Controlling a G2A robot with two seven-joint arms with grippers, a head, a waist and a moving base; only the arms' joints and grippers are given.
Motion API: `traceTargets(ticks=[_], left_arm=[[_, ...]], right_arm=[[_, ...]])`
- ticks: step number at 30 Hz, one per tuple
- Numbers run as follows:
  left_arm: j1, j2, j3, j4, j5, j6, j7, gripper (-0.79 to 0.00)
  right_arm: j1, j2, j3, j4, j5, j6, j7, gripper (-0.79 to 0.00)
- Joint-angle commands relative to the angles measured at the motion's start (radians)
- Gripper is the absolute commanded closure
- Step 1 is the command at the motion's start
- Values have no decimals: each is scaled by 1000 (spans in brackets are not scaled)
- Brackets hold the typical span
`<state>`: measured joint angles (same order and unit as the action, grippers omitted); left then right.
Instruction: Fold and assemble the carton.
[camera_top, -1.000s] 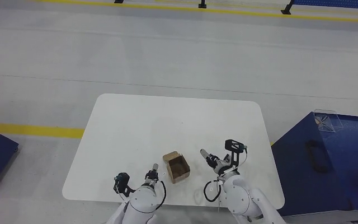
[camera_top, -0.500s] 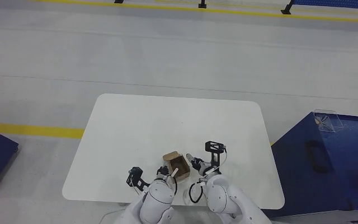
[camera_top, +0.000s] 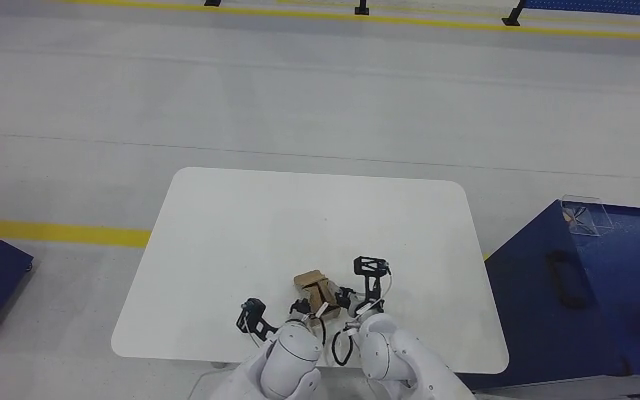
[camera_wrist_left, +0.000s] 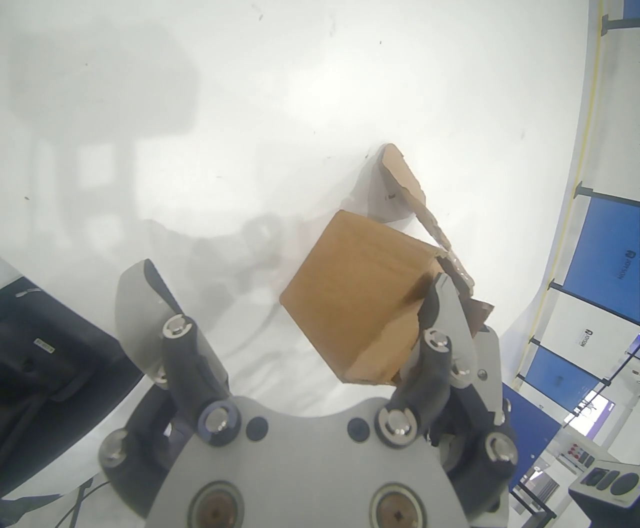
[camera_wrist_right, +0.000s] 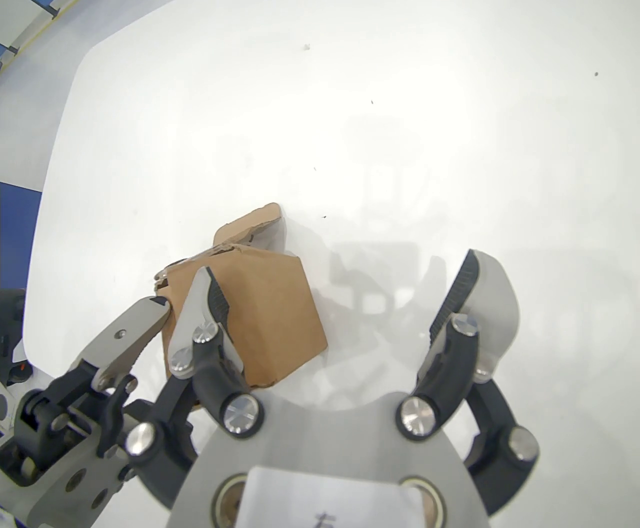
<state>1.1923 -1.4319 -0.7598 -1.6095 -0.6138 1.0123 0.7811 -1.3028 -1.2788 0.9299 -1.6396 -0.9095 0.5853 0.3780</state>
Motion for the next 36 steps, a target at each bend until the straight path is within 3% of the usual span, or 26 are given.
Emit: traceTargets(ticks=[1,10,13,24,27,30,36], left_arm=[[-11,0,8,9,-18,0,-14,-785],[-6,8,1,-25,-41,0,-7,-785],[-5,14,-12,-35,-83,0,-51,-785],[53,41,-44,-176,41,-25,-73,-785],[75,45,-39,-201,110,-80,-89,-785],[78,48,-9,-206,210,-90,-100,-785],[122,40,-31,-209,274,-268,-71,-785]], right_arm=[[2,-2,-5,6,-16,2,-1,-785],[1,-12,-21,29,-97,4,-11,-785],[-3,-13,-25,38,-143,7,-30,-785],[-21,-24,43,1,-95,-28,-103,-785],[-38,-21,90,-19,-42,-67,-112,-785],[-69,-9,136,-44,-39,-126,-41,-785],[-181,32,259,-121,-79,-339,92,-785]])
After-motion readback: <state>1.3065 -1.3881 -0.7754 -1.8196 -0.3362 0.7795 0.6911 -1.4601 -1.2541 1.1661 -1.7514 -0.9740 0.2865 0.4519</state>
